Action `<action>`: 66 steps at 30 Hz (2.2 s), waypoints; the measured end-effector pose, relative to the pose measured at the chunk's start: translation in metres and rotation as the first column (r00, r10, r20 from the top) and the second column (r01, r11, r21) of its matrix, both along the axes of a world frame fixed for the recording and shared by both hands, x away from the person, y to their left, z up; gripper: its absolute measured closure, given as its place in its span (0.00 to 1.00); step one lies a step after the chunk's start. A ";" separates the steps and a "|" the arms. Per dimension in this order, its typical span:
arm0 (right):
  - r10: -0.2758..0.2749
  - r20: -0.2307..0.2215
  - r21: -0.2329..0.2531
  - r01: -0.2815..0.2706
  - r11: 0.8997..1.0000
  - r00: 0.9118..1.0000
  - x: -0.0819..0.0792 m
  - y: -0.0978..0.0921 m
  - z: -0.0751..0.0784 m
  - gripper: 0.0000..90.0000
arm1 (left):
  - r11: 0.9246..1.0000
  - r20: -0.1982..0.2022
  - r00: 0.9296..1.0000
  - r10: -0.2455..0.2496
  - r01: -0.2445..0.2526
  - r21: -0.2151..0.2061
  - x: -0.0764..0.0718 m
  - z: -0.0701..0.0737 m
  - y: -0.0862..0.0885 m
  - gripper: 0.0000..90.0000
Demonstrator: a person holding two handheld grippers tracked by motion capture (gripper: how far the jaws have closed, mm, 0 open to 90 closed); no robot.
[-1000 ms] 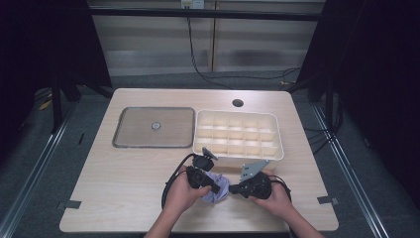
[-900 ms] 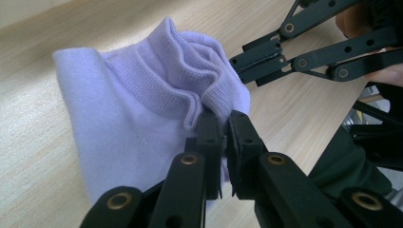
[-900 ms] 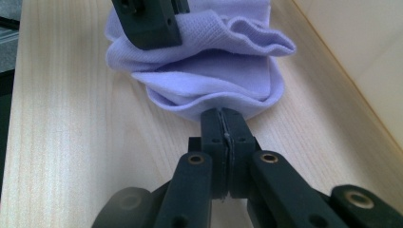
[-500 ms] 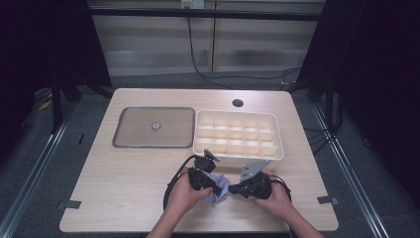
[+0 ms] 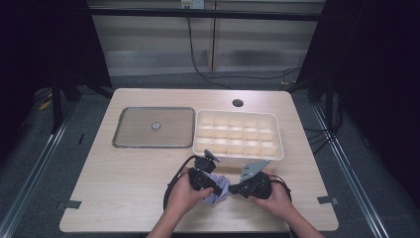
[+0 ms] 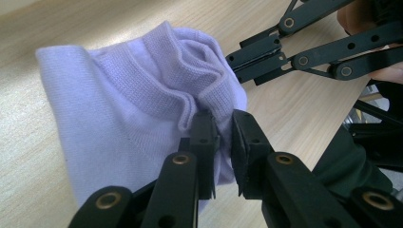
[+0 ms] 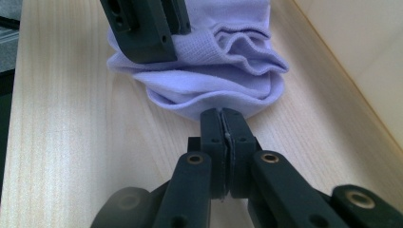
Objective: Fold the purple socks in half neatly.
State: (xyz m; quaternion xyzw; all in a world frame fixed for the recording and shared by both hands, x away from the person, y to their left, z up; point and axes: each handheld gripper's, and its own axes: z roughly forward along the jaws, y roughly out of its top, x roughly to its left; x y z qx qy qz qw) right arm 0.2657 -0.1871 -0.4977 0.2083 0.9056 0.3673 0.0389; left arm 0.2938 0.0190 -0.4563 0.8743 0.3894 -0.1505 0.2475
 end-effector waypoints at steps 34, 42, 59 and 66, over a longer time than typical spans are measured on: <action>0.008 0.004 0.000 -0.008 1.000 1.000 0.000 0.001 0.000 0.98 | 0.999 0.033 0.998 0.048 -0.048 -0.019 0.007 0.015 0.015 0.80; 0.010 0.003 0.008 -0.010 1.000 1.000 0.001 0.002 -0.001 0.98 | 0.996 0.026 0.997 0.078 -0.079 0.033 0.015 0.001 0.012 0.78; 0.004 -0.002 0.016 -0.004 1.000 1.000 0.001 0.002 -0.001 0.98 | 0.994 0.054 0.997 0.063 -0.068 0.087 0.006 -0.008 -0.005 0.93; 0.005 -0.002 0.017 -0.005 1.000 1.000 0.001 0.002 -0.001 0.98 | 0.996 0.066 0.996 0.054 -0.058 0.071 0.005 0.002 -0.002 0.95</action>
